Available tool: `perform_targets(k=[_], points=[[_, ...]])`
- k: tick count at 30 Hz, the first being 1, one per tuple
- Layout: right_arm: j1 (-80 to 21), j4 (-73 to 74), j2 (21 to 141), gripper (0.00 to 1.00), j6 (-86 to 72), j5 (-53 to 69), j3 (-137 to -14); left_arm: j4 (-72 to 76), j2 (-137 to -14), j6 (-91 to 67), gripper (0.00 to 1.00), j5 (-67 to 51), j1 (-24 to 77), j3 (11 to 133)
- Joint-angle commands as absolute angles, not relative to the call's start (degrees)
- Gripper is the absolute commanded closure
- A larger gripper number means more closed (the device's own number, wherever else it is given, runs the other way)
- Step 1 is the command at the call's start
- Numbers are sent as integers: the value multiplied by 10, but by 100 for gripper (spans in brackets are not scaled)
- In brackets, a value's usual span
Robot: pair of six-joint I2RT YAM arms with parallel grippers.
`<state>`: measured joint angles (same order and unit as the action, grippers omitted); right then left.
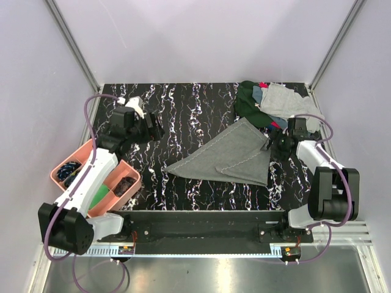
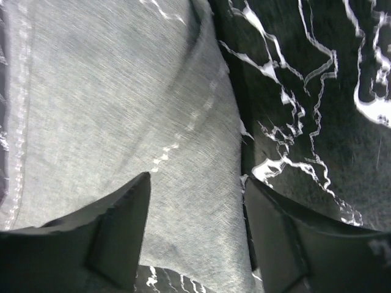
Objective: Fold the napkin, place the utensils inside, and roll it up
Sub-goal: Fold the napkin
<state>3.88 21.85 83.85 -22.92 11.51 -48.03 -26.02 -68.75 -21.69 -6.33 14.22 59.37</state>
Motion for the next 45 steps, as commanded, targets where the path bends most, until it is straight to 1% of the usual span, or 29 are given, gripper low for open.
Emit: perform_targets(k=[1, 3, 7, 13, 17, 27, 30, 33, 36, 38, 39, 42, 43, 45], points=[[39, 215, 816, 26, -205, 120, -524, -241, -639, -250, 8, -18, 154, 552], [38, 216, 828, 21, -200, 123, -526, -241, -630, -258, 8, -9, 162, 527], [39, 214, 850, 19, -206, 125, -513, -243, -612, -273, 8, -2, 176, 505], [40, 209, 888, 21, -221, 136, -503, -243, -618, -271, 7, -1, 182, 488], [44, 204, 896, 21, -221, 131, -497, -241, -636, -269, 7, -2, 181, 489], [73, 203, 905, 26, -255, 134, -468, -229, -661, -270, 7, -9, 181, 508], [76, 202, 906, 28, -265, 131, -461, -228, -669, -267, 7, -12, 181, 510], [76, 201, 910, 36, -270, 129, -459, -224, -674, -262, 7, -14, 181, 513], [77, 200, 918, 47, -274, 129, -463, -221, -679, -259, 7, -16, 181, 516], [78, 200, 926, 49, -277, 129, -465, -221, -681, -258, 7, -18, 181, 517], [79, 199, 929, 55, -279, 129, -465, -218, -681, -258, 7, -18, 181, 516], [80, 200, 938, 68, -283, 128, -466, -208, -683, -261, 7, -21, 181, 511], [80, 199, 943, 76, -284, 127, -467, -207, -682, -263, 7, -24, 181, 509], [81, 200, 942, 79, -287, 120, -463, -201, -682, -267, 7, -26, 181, 505]])
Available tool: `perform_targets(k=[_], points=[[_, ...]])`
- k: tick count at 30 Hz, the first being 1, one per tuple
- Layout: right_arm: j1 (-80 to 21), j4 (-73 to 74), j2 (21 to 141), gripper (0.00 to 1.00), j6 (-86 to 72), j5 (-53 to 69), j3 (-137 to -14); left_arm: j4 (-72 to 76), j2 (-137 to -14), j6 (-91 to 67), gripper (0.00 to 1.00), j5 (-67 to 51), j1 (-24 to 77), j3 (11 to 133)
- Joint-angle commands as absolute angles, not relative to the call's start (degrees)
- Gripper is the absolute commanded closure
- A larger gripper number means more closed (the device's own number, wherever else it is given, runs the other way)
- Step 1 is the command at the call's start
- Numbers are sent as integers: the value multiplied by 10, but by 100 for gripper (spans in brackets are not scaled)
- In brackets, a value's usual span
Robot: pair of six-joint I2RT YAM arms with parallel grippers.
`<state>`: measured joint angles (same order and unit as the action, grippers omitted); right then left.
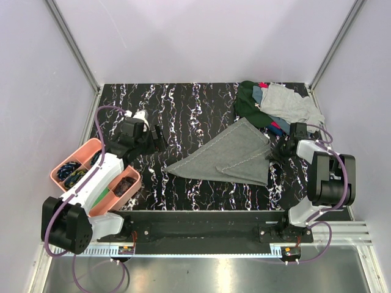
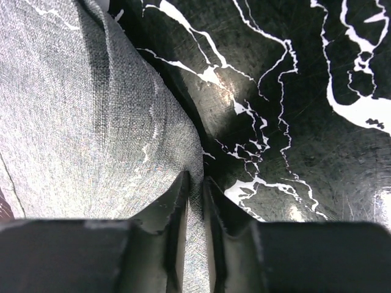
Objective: Fold the napkin, place the utensils inside, and roll it up
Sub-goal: Fold the napkin
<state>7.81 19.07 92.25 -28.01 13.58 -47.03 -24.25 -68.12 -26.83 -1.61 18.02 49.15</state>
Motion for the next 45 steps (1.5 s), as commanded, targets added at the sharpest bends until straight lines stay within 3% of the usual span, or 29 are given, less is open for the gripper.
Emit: perform_targets(k=[1, 4, 7, 20, 22, 24, 25, 28, 33, 38, 45], points=[[81, 201, 939, 80, -291, 116, -461, -200, -683, -267, 7, -27, 181, 505], [81, 206, 924, 93, -300, 96, -447, -196, -680, -285, 6, -31, 181, 510], [81, 218, 908, 97, -314, 83, -434, -163, -675, -309, 6, -60, 181, 500], [81, 273, 795, 99, -366, 32, -381, -110, -701, -333, 6, -98, 195, 441], [81, 273, 793, 81, -360, 37, -386, -110, -693, -337, 7, -89, 197, 432], [81, 274, 793, 70, -357, 42, -400, -113, -685, -343, 8, -77, 199, 413], [81, 273, 794, 56, -351, 42, -405, -113, -673, -351, 9, -63, 199, 405], [81, 274, 787, 42, -340, 48, -424, -111, -654, -373, 11, -35, 209, 379], [81, 273, 768, 39, -323, 69, -448, -110, -647, -412, 18, 25, 246, 352], [81, 274, 749, 38, -303, 102, -461, -77, -653, -470, 32, 34, 248, 313], [81, 273, 731, 37, -287, 127, -455, -21, -689, -510, 34, 16, 248, 301]])
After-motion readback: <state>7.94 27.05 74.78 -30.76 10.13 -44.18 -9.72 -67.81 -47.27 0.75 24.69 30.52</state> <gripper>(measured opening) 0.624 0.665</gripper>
